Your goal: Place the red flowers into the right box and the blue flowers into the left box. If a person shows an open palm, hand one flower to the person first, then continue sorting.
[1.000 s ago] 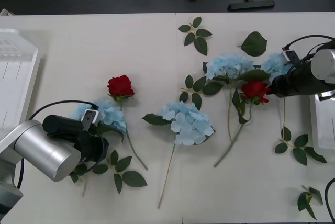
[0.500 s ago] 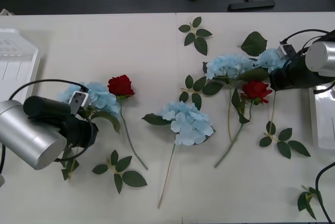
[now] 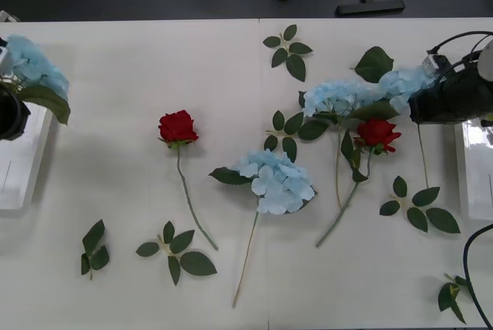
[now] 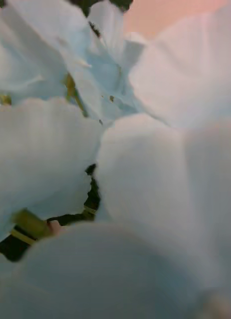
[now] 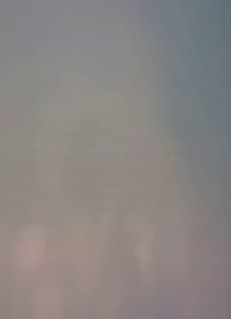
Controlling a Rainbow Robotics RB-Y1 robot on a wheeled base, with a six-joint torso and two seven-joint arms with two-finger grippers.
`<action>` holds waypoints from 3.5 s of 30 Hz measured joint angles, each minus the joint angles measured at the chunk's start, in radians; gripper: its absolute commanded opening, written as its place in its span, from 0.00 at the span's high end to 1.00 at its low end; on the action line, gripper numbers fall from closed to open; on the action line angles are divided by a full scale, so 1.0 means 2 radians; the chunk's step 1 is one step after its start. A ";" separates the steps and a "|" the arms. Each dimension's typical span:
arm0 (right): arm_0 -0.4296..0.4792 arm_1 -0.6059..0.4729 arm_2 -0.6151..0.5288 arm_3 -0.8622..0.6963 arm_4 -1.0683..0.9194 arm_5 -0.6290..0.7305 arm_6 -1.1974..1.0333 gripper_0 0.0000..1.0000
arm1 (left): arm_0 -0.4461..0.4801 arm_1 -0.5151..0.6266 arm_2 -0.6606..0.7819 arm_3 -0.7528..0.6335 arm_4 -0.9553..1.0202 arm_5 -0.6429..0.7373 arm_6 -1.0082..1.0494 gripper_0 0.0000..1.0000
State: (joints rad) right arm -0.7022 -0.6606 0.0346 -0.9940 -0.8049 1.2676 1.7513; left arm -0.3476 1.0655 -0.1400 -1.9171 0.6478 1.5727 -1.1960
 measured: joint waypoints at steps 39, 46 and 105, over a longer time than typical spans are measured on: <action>-0.020 0.116 0.065 -0.092 -0.578 -0.082 0.343 1.00 | -0.099 0.018 0.000 0.406 -0.046 -0.170 -0.177 0.00; -0.022 0.158 0.106 -0.113 -0.579 -0.135 0.343 1.00 | -0.099 0.018 -0.001 0.406 -0.036 -0.171 -0.204 0.00; -0.176 0.147 0.035 -0.118 -0.375 -0.332 0.369 1.00 | 0.036 0.020 0.016 0.015 0.142 -0.134 -0.023 0.00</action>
State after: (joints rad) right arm -1.0533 -0.3673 0.1040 -1.2295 -1.5542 0.6027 2.4885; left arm -0.2762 1.1052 -0.1077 -1.8880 0.9322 1.3037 -1.2417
